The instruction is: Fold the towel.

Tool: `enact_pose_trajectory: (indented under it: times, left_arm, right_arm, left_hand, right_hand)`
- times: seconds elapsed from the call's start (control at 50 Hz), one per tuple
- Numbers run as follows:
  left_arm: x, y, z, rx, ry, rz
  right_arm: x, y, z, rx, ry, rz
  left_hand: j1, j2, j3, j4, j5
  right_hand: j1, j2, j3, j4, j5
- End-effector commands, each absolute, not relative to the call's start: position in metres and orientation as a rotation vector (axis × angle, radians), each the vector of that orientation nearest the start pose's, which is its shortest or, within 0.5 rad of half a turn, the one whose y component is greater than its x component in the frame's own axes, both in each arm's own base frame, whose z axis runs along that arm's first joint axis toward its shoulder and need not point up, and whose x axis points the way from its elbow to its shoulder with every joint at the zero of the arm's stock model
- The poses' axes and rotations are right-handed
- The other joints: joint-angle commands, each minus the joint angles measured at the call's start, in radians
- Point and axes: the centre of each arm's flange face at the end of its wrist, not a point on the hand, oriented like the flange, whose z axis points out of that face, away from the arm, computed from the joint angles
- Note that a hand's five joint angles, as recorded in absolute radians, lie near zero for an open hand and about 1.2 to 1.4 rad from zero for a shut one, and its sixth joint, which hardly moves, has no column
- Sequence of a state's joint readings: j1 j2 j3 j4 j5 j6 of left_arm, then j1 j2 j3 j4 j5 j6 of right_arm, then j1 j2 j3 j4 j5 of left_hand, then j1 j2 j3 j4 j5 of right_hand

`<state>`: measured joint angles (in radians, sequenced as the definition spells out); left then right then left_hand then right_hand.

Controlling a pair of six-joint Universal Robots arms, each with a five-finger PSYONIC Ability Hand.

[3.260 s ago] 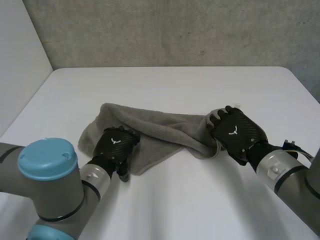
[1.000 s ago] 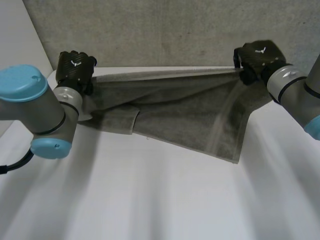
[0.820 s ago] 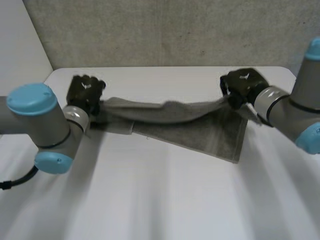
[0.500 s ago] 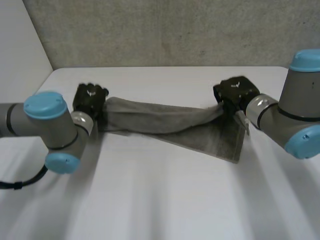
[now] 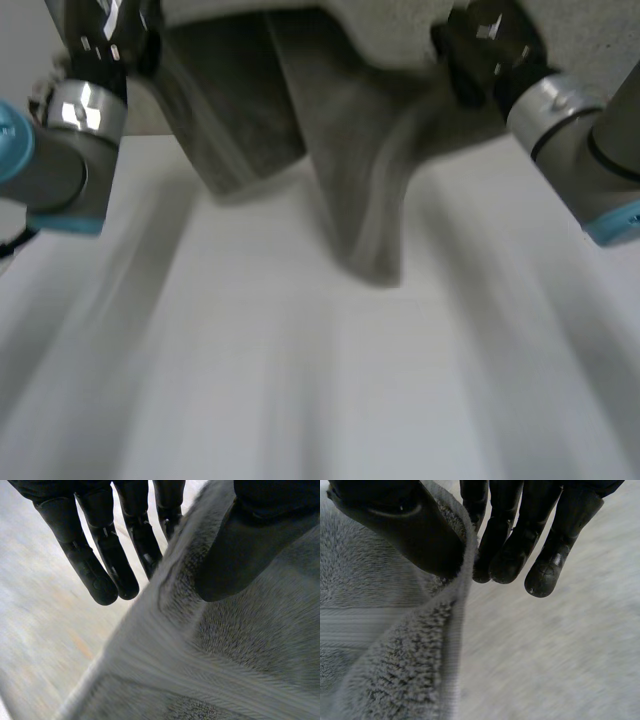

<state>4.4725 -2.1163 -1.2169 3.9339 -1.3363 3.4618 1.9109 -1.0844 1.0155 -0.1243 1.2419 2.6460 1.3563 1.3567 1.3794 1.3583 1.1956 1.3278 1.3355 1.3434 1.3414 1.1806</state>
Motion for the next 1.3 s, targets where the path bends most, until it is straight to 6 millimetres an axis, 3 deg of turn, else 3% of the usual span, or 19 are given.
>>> enact_pose_trajectory:
  times: [0.02,0.04,0.08,0.22,0.46,0.6,0.62,0.64,0.68,0.84,0.98,1.02,1.04,1.06,1.18,1.22,1.24,1.28,1.3]
  left_arm:
    - [-0.228,-0.371,0.226,0.881,1.679,-2.574]
    - [-0.228,-0.371,0.226,0.881,1.679,-2.574]
    - [-0.216,-0.353,0.205,0.903,1.787,-2.495]
    - [-0.198,-0.33,0.179,0.888,1.934,-2.389]
    - [-0.202,-0.319,0.163,0.902,2.009,-2.347]
    - [-0.21,-0.315,0.145,0.946,2.07,-2.307]
    - [-0.211,-0.315,0.141,0.95,2.084,-2.298]
    - [-0.211,-0.315,0.141,0.95,2.084,-2.298]
    - [-0.211,-0.316,0.133,0.952,2.11,-2.276]
    - [-0.212,-0.321,0.119,0.958,2.161,-2.237]
    - [-0.212,-0.321,0.116,0.96,2.178,-2.226]
    - [-0.212,-0.32,0.113,0.963,2.192,-2.213]
    - [-0.212,-0.32,0.111,0.966,2.209,-2.2]
    - [-0.212,-0.319,0.11,0.966,2.222,-2.188]
    - [-0.209,-0.324,0.121,0.954,2.179,-2.204]
    - [-0.207,-0.327,0.142,0.93,2.096,-2.256]
    - [-0.207,-0.327,0.142,0.93,2.095,-2.256]
    - [-0.202,-0.327,0.18,0.866,1.975,-2.342]
    - [-0.202,-0.327,0.18,0.865,1.975,-2.342]
  right_arm:
    - [0.29,-0.323,0.259,-1.514,1.749,-2.066]
    - [0.29,-0.323,0.259,-1.514,1.749,-2.065]
    - [0.287,-0.31,0.24,-1.604,1.81,-1.947]
    - [0.28,-0.292,0.226,-1.579,1.914,-1.8]
    - [0.27,-0.267,0.239,-1.201,2.052,-1.677]
    - [0.263,-0.254,0.254,-1.158,2.047,-1.7]
    - [0.262,-0.251,0.258,-1.157,2.036,-1.717]
    - [0.262,-0.251,0.258,-1.157,2.036,-1.717]
    - [0.261,-0.25,0.264,-1.153,2.024,-1.74]
    - [0.261,-0.249,0.261,-1.157,2.032,-1.725]
    - [0.26,-0.249,0.256,-1.155,2.048,-1.708]
    - [0.26,-0.25,0.255,-1.153,2.05,-1.708]
    - [0.261,-0.252,0.253,-1.151,2.055,-1.706]
    - [0.261,-0.254,0.253,-1.147,2.062,-1.708]
    - [0.261,-0.258,0.256,-1.119,2.071,-1.746]
    - [0.262,-0.261,0.262,-1.104,2.046,-1.791]
    - [0.262,-0.261,0.262,-1.104,2.046,-1.792]
    - [0.262,-0.261,0.275,-1.1,2.01,-1.846]
    - [0.262,-0.261,0.275,-1.1,2.01,-1.847]
  left_hand:
    - [0.04,0.04,0.017,0.038,0.026]
    - [0.04,0.04,0.017,0.038,0.026]
    - [0.04,0.04,0.017,0.038,0.026]
    - [0.04,0.04,0.017,0.038,0.026]
    - [0.04,0.04,0.017,0.038,0.026]
    - [0.04,0.04,0.017,0.038,0.026]
    - [-0.137,-0.137,-0.16,-0.139,-0.151]
    - [-0.139,-0.139,-0.162,-0.141,-0.153]
    - [-0.507,-0.508,-0.53,-0.509,-0.521]
    - [-0.588,-0.588,-0.611,-0.59,-0.602]
    - [-0.524,-0.524,-0.547,-0.526,-0.537]
    - [-0.438,-0.439,-0.461,-0.44,-0.452]
    - [-0.232,-0.232,-0.255,-0.234,-0.246]
    - [0.037,0.037,0.014,0.035,0.023]
    - [0.04,0.04,0.017,0.038,0.026]
    - [0.04,0.04,0.017,0.038,0.026]
    - [0.04,0.04,0.017,0.038,0.026]
    - [0.04,0.04,0.017,0.038,0.026]
    - [0.04,0.04,0.017,0.038,0.026]
  right_hand:
    - [0.068,0.061,0.053,0.055,0.041]
    - [0.068,0.061,0.053,0.055,0.041]
    - [0.068,0.061,0.053,0.055,0.041]
    - [0.068,0.061,0.053,0.055,0.041]
    - [0.068,0.061,0.053,0.055,0.041]
    - [0.068,0.061,0.053,0.055,0.041]
    - [0.068,0.061,0.053,0.055,0.041]
    - [0.068,0.061,0.053,0.055,0.041]
    - [0.068,0.061,0.053,0.055,0.041]
    - [0.068,0.061,0.053,0.055,0.041]
    - [0.068,0.061,0.053,0.055,0.041]
    - [0.068,0.061,0.053,0.055,0.041]
    - [0.068,0.061,0.053,0.055,0.041]
    - [0.068,0.061,0.053,0.055,0.041]
    - [0.068,0.061,0.053,0.055,0.041]
    - [0.068,0.061,0.053,0.055,0.041]
    - [0.068,0.061,0.053,0.055,0.041]
    - [0.068,0.061,0.053,0.055,0.041]
    - [0.068,0.061,0.053,0.055,0.041]
